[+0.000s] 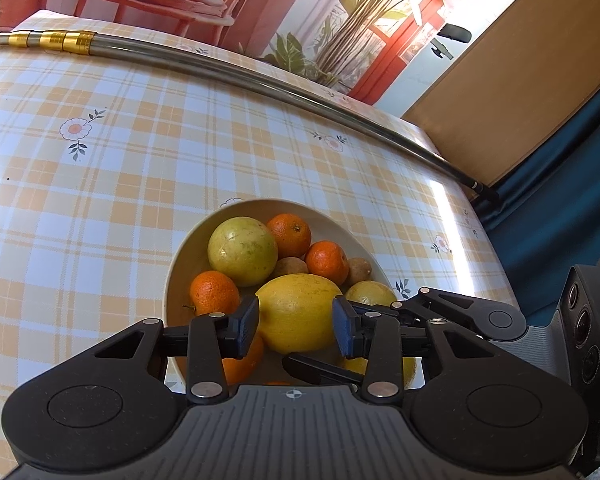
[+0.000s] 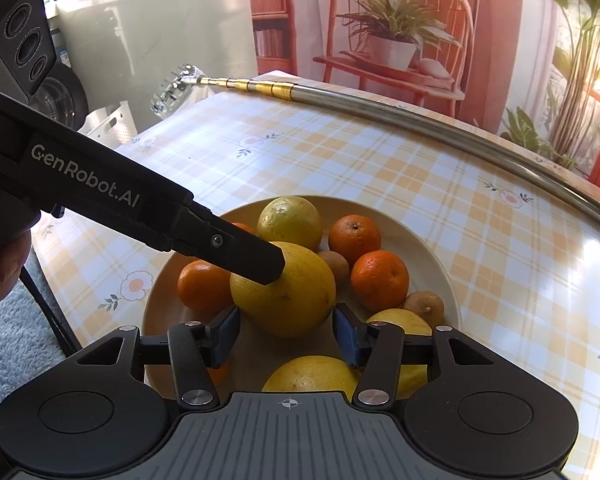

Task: Organize fruits
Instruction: 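Lower the lemon into the white plate and open the left tool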

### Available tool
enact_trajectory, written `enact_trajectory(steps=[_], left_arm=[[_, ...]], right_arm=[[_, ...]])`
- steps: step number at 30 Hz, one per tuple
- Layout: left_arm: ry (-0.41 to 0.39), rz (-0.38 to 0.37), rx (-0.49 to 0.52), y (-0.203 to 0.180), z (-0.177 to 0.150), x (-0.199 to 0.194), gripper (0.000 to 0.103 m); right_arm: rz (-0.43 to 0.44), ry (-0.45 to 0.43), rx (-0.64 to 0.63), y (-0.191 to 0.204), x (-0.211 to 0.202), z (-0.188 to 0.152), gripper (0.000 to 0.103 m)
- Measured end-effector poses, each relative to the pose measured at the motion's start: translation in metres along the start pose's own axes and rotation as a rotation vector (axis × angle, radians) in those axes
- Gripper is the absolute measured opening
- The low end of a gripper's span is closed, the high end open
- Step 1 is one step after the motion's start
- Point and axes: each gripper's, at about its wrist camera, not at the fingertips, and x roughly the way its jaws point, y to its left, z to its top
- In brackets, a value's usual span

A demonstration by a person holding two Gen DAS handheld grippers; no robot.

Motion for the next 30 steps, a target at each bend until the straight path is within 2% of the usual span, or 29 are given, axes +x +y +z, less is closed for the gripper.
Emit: enact_trajectory(steps=[9, 11, 13, 15, 16, 17, 19, 22, 30], left_arm=[[-0.039, 0.003, -0.017, 0.004, 0.004, -0.012, 0.041], [-0.049, -0.005, -0.015, 0.004, 0.005, -0.017, 0.045], [-0.071, -0.018, -0.018, 0.005, 0.007, -0.025, 0.059], [-0.102, -0.017, -0.009, 0.003, 0.009, -0.033, 0.064], [-0.118, -0.016, 0.005, 0.001, 0.011, -0.038, 0.068], [-0.133, -0.015, 0.024, -0.002, 0.012, -0.043, 0.071], [-0.167, -0.006, 0.055, -0.007, 0.014, -0.052, 0.087], [-0.231, 0.033, 0.113, -0.02, 0.018, -0.069, 0.097], [-0.375, 0.129, 0.262, -0.059, 0.023, -0.106, 0.098]], right_arm=[[-0.02, -0.028, -0.009, -0.001, -0.009, 0.002, 0.053], [-0.021, -0.05, -0.008, -0.002, -0.013, 0.003, 0.055], [-0.024, -0.079, 0.008, -0.007, -0.021, 0.005, 0.062], [-0.031, -0.1, 0.027, -0.012, -0.028, 0.008, 0.063], [-0.039, -0.11, 0.038, -0.015, -0.032, 0.01, 0.067], [-0.048, -0.119, 0.046, -0.017, -0.035, 0.012, 0.075], [-0.075, -0.146, 0.062, -0.022, -0.045, 0.016, 0.083], [-0.097, -0.19, 0.084, -0.027, -0.061, 0.023, 0.101], [-0.14, -0.293, 0.157, -0.042, -0.103, 0.041, 0.103]])
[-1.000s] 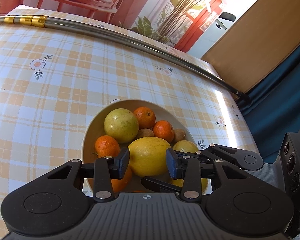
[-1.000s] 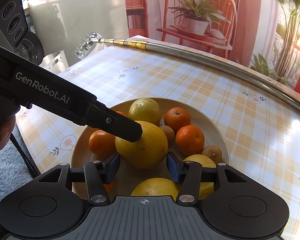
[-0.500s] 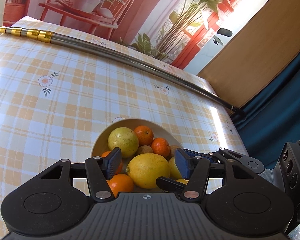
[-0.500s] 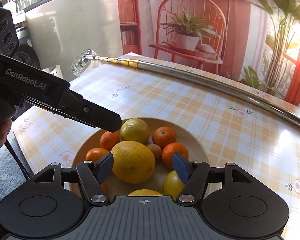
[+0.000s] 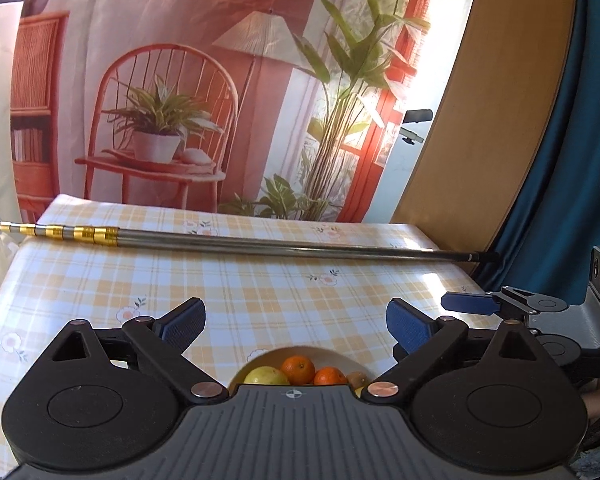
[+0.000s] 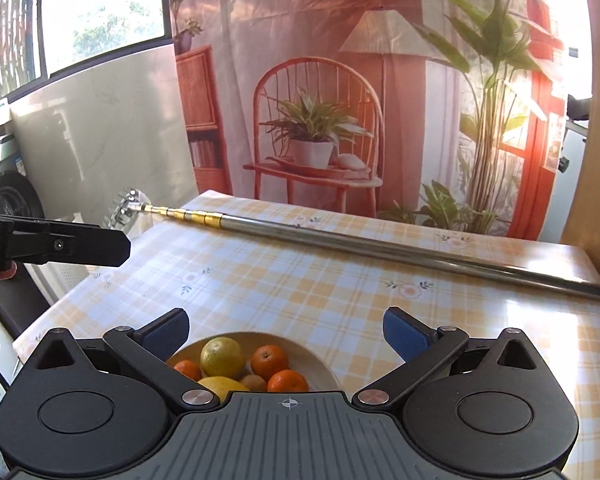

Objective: Organize fruits

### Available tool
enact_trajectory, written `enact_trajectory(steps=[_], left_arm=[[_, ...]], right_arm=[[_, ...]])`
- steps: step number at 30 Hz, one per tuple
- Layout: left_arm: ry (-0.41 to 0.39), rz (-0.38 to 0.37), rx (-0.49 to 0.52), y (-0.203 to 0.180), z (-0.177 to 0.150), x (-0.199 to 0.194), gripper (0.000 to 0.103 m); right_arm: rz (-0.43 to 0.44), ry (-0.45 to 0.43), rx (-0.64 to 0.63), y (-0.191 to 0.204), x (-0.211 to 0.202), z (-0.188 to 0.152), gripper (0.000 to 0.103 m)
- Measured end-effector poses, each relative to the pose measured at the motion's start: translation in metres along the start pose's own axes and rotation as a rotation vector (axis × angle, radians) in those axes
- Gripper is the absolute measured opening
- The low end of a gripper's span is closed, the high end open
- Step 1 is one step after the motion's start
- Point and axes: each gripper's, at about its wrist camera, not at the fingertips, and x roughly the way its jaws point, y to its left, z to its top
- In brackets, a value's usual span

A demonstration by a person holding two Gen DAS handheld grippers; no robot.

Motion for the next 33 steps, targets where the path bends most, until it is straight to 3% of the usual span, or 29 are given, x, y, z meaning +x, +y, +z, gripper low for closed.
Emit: enact_trajectory(steps=[8, 16, 33], left_arm=[[-0.175, 0.083, 0.085, -0.031, 0.026, -0.037, 0.103], [-0.274, 0.14, 0.085, -0.046, 0.045, -0.062, 0.103], [-0.323, 0.191, 0.107, -0.054, 0.048, -0.076, 0.103]], right_arm=[[-0.062, -0.139, 0.038, -0.005, -0.043, 0.033, 0.103], [-0.093, -0.223, 0.069, -0.013, -0.07, 0.051, 0.103], [-0.113, -0.249, 0.059, -0.003, -0.081, 0.052, 0.103]])
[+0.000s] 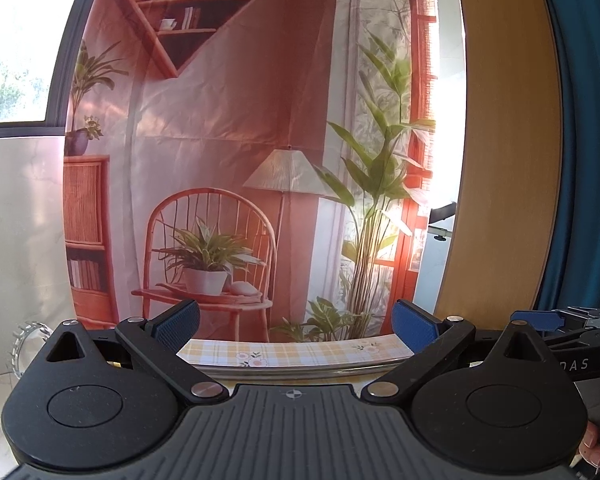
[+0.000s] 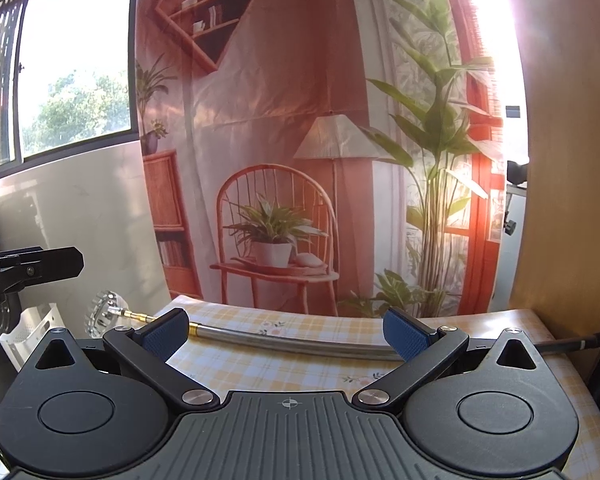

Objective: Organize fruits

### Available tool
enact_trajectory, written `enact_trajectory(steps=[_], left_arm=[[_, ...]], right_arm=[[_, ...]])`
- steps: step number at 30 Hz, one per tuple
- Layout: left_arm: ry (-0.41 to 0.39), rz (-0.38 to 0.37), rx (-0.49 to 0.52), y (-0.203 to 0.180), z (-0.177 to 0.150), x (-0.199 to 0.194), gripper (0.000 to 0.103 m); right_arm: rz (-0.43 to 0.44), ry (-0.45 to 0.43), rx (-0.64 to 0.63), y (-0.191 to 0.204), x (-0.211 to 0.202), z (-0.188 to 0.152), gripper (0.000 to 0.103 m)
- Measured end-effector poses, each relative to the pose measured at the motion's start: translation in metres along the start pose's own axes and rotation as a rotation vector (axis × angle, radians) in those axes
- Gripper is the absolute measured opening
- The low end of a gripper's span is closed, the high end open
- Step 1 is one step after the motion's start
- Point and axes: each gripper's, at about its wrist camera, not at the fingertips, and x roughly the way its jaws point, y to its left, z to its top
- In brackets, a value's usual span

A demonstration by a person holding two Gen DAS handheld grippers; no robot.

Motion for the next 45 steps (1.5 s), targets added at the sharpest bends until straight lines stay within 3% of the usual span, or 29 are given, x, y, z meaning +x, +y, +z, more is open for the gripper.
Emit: enact_trajectory(steps=[45], left_arm=[[0.013, 0.082, 0.033, -0.0037, 0.0056, -0.0032, 0.103]], right_arm=[[-0.042, -0.001, 0.024, -0.0065, -0.0018, 0.0032, 0.103]])
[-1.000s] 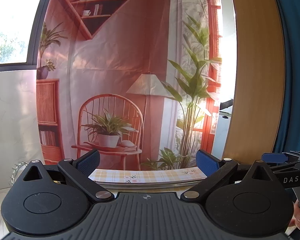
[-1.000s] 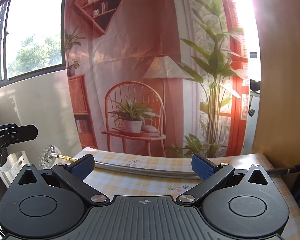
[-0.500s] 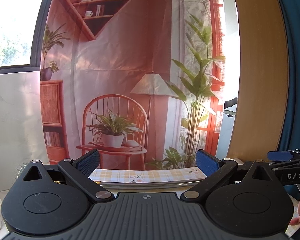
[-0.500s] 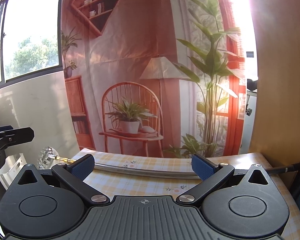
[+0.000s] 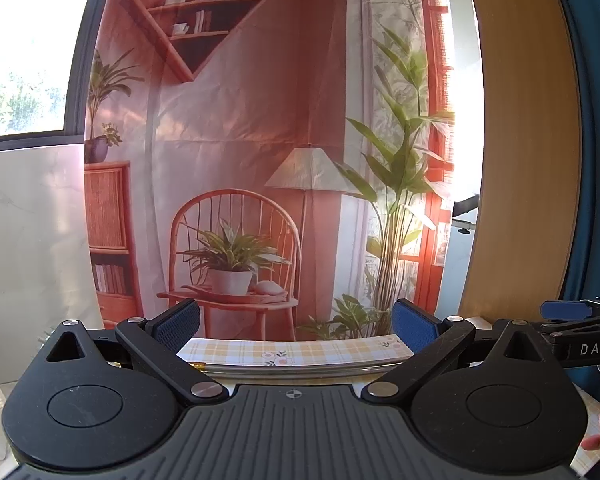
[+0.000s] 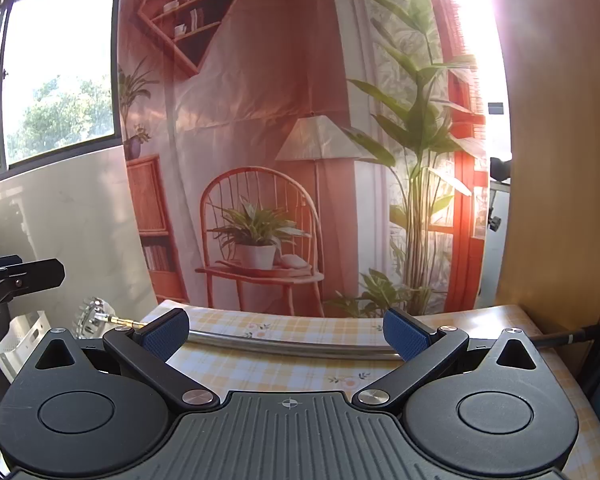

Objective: Organize fruits

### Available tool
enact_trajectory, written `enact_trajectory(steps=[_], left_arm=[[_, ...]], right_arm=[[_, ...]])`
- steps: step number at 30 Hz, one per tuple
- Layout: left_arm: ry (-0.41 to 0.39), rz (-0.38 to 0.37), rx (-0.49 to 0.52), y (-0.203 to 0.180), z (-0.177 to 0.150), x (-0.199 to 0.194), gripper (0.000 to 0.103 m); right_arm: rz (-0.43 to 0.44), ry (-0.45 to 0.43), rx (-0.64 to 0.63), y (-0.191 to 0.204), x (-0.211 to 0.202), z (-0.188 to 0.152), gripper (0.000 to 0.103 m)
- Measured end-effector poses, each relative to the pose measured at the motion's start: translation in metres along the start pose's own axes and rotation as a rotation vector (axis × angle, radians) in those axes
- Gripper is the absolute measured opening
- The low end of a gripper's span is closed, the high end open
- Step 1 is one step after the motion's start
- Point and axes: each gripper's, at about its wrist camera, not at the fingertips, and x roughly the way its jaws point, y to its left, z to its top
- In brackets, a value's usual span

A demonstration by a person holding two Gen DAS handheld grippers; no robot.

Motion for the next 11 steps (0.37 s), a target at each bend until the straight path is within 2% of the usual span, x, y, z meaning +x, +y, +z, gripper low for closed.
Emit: enact_trajectory(steps=[11], left_arm=[[0.018, 0.018, -0.016, 0.0021, 0.0016, 0.0035, 0.103]], right_arm=[[0.0, 0.005, 0.003, -0.0016, 0.0004, -0.0011, 0.103]])
